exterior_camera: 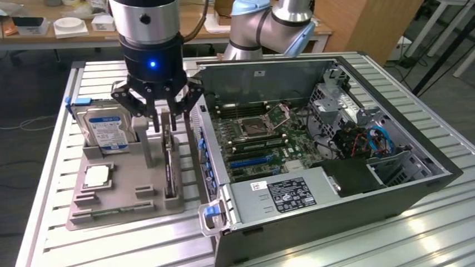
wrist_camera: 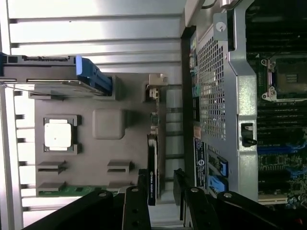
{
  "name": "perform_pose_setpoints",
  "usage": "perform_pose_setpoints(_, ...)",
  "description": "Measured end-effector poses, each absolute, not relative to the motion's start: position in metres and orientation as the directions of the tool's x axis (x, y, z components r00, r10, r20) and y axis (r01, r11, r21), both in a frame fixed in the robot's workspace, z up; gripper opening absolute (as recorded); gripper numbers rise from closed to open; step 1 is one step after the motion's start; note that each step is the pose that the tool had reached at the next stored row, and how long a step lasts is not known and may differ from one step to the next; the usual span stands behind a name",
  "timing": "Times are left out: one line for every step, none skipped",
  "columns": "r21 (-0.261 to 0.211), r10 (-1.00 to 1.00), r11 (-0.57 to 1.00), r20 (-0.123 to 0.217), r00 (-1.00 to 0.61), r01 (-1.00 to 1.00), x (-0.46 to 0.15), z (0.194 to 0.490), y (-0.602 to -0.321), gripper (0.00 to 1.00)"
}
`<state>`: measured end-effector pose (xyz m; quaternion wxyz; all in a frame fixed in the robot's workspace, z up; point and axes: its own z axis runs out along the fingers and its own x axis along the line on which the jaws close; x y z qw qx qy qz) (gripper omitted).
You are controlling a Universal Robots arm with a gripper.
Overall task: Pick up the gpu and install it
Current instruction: 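Pick up the gpu and move the gpu toward the slot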
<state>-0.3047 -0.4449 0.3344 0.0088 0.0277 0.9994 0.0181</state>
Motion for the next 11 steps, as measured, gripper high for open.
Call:
perform_pose_setpoints(0.037,0.045,0.998,-0.017,-0.999,0.045,-0.305,0.333,-0.445,0.36)
perform_pose_setpoints(0.037,0.033,0.999,-0.017,-0.999,0.032,-0.305,0.331,-0.445,0.36)
perform_pose_setpoints(0.037,0.020,0.999,-0.017,-1.000,0.019,-0.305,0.329,-0.445,0.36)
perform_pose_setpoints(0.037,0.007,0.999,-0.017,-1.000,0.007,-0.305,0.327,-0.445,0.36)
perform_pose_setpoints(0.037,-0.002,0.999,-0.017,-1.000,-0.002,-0.305,0.325,-0.445,0.36)
perform_pose_setpoints(0.037,-0.002,0.999,-0.017,-1.000,-0.003,-0.305,0.324,-0.445,0.36)
perform_pose_setpoints(0.037,-0.002,0.999,-0.017,-1.000,-0.003,-0.305,0.322,-0.446,0.36)
perform_pose_setpoints(0.037,-0.002,0.999,-0.017,-1.000,-0.003,-0.305,0.320,-0.447,0.36)
perform_pose_setpoints(0.037,-0.001,0.999,-0.017,-1.000,-0.002,-0.305,0.318,-0.447,0.36)
perform_pose_setpoints(0.037,0.000,0.999,-0.017,-1.000,-0.001,-0.305,0.316,-0.448,0.36)
perform_pose_setpoints(0.037,0.002,0.999,-0.017,-1.000,0.001,-0.305,0.314,-0.449,0.36)
